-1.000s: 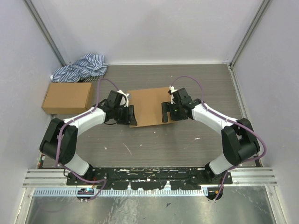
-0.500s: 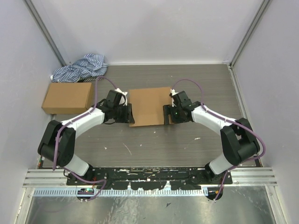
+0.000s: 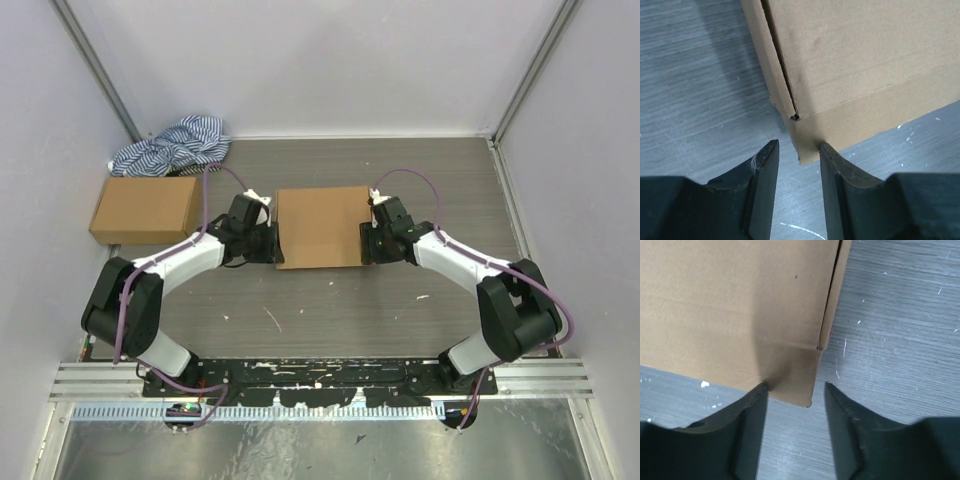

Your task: Fold the paper box

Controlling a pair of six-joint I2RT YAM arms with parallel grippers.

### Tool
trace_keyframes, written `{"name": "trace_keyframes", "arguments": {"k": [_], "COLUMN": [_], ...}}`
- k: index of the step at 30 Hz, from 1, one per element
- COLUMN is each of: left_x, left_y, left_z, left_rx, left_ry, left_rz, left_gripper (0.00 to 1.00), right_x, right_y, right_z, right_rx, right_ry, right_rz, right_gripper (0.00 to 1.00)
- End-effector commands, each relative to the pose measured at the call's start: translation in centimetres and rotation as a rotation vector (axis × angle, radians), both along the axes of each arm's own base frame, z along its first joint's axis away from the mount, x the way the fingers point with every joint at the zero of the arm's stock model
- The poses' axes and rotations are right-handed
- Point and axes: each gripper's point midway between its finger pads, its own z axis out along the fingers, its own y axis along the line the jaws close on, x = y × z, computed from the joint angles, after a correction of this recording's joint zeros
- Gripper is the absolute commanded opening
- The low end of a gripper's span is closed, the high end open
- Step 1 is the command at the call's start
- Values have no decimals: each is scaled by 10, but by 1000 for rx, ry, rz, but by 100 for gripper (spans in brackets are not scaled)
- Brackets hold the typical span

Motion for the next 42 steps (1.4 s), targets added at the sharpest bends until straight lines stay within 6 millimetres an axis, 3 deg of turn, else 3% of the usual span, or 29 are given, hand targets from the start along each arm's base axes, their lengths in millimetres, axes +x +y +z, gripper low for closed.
{"name": "trace_keyframes", "arguments": {"k": [1,5,9,12,15,18,21,23,25,27,30,35,38,42], "left_x": [18,31,36,36,41,52,58,57,51,44,25,0,-2,2], "left_y": [3,8,9,9,13,19,7,-11,-38,-63,-100,-145,-157,-170], "left_z": [-10,-5,10,26,49,68,85,92,99,101,101,83,68,51], "left_rx": [34,40,21,-3,-11,5,-33,-100,-213,-279,-291,-231,-220,-229], "left_ry": [-56,-122,-172,-213,-282,-346,-374,-350,-312,-277,-261,-274,-252,-239], "left_rz": [48,110,134,129,146,178,137,74,-14,-102,-231,-362,-382,-373], "left_gripper": [44,43,44,50,57,59,59,53,41,29,17,17,19,22], "right_x": [29,35,33,32,42,60,86,111,143,180,232,287,296,299], "right_y": [2,3,7,6,2,1,8,14,17,14,-1,-23,-27,-16], "right_z": [3,3,27,51,80,101,116,126,136,131,119,85,68,48], "right_rx": [-20,-17,25,37,37,30,47,53,58,53,70,116,134,184], "right_ry": [-85,-92,-130,-166,-234,-279,-302,-329,-355,-355,-346,-312,-289,-247], "right_rz": [-49,-69,-57,-52,-80,-104,-104,-110,-119,-153,-214,-244,-225,-149], "right_gripper": [46,34,34,43,65,74,78,73,56,32,14,13,14,16]}}
